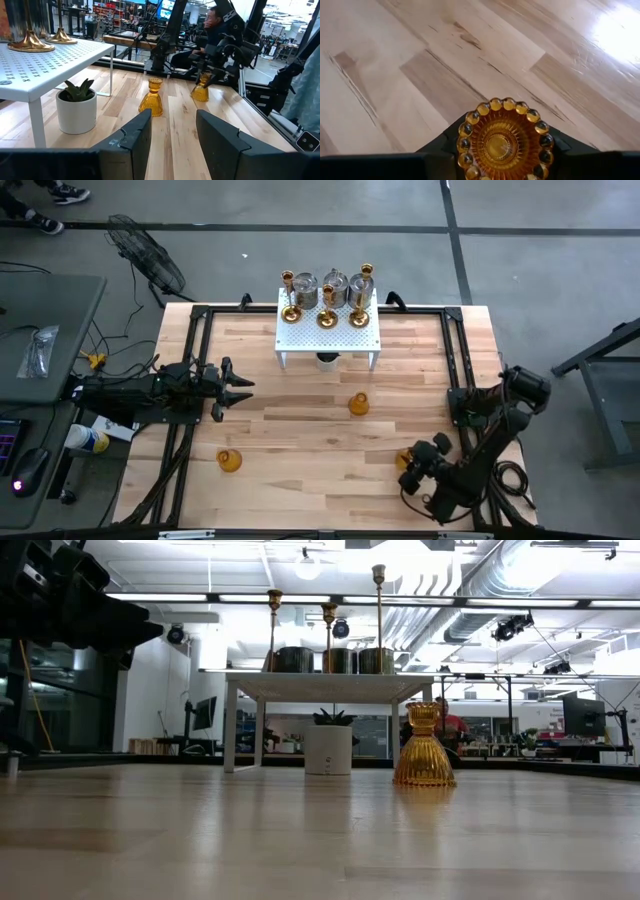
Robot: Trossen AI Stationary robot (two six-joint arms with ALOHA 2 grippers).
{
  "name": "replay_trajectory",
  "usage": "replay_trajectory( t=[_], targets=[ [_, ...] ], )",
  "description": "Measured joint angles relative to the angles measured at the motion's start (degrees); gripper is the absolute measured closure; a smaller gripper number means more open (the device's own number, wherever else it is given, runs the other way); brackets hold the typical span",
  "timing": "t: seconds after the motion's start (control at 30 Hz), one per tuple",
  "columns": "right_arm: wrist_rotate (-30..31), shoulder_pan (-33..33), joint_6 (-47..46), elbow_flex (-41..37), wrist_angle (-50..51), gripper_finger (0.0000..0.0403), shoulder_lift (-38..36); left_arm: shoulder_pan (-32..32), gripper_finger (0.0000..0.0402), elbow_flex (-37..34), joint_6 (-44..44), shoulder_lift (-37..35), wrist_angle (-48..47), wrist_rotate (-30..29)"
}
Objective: Pick & Place candle stick holders
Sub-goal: Put the bottom right gold candle holder on the shelf
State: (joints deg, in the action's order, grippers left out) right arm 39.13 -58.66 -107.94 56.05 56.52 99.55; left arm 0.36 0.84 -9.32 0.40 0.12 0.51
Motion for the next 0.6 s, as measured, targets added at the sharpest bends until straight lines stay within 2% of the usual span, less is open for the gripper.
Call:
replay_trajectory(
  t=[0.37,0.6],
  targets=[
    [-1.6,7.0,3.7,0.0,-1.6,0.0268,-1.0,0.0,0.0250,0.0,0.0,0.0,0.0,0.0],
    [-2.2,11.5,8.1,0.0,-1.5,0.0268,-6.5,0.0,0.0250,0.0,0.0,0.0,0.0,0.0]
  ],
)
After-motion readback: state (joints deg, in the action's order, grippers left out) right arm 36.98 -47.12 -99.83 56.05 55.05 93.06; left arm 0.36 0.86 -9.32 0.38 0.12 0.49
